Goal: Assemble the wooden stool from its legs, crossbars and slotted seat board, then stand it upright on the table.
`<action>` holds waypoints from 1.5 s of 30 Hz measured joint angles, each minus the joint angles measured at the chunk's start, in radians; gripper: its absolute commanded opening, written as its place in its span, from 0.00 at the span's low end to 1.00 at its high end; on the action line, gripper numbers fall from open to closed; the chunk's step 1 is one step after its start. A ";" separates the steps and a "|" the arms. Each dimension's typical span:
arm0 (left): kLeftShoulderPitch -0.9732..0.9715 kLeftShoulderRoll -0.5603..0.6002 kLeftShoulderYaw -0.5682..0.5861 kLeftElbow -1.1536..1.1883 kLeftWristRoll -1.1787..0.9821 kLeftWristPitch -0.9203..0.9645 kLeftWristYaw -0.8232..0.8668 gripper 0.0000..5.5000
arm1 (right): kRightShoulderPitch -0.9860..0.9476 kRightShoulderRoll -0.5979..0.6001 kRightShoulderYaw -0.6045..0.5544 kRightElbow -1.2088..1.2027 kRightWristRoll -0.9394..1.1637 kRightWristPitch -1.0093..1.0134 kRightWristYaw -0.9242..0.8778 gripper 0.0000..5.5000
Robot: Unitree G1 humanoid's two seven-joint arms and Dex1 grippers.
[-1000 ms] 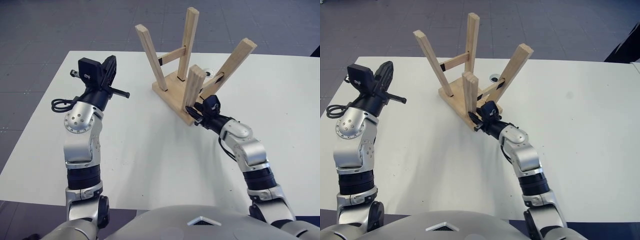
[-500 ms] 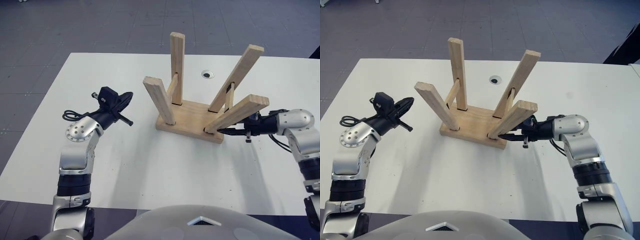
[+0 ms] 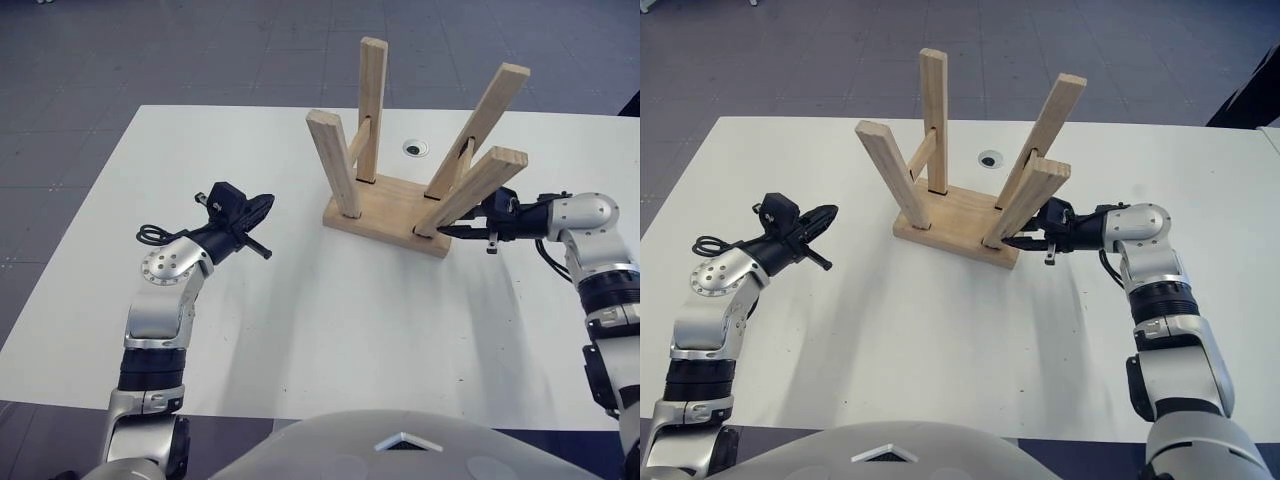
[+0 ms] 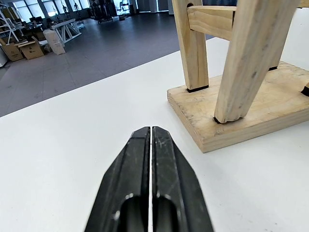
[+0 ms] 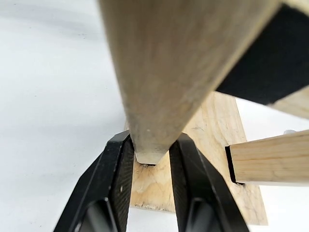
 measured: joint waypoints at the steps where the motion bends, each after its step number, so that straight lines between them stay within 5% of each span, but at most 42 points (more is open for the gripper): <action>1: -0.001 0.000 -0.002 0.002 0.000 0.000 0.000 0.02 | -0.001 0.005 -0.003 0.006 0.000 0.002 0.000 0.18; 7: -0.026 -0.003 -0.019 0.024 0.000 0.000 0.002 0.02 | 0.018 0.033 -0.011 0.006 0.012 0.068 0.038 0.32; 26: -0.397 -0.101 -0.177 0.638 0.160 -0.099 0.000 0.02 | 0.035 -0.026 -0.077 0.008 -0.041 0.090 -0.002 0.32; 35: -0.462 -0.124 -0.186 0.786 0.208 -0.095 0.006 0.02 | -0.102 0.027 -0.119 0.286 -0.207 0.056 -0.523 0.32; 45: -0.507 -0.182 -0.197 0.869 0.216 -0.114 -0.041 0.02 | -0.110 0.168 -0.087 0.426 -0.282 0.026 -0.745 0.32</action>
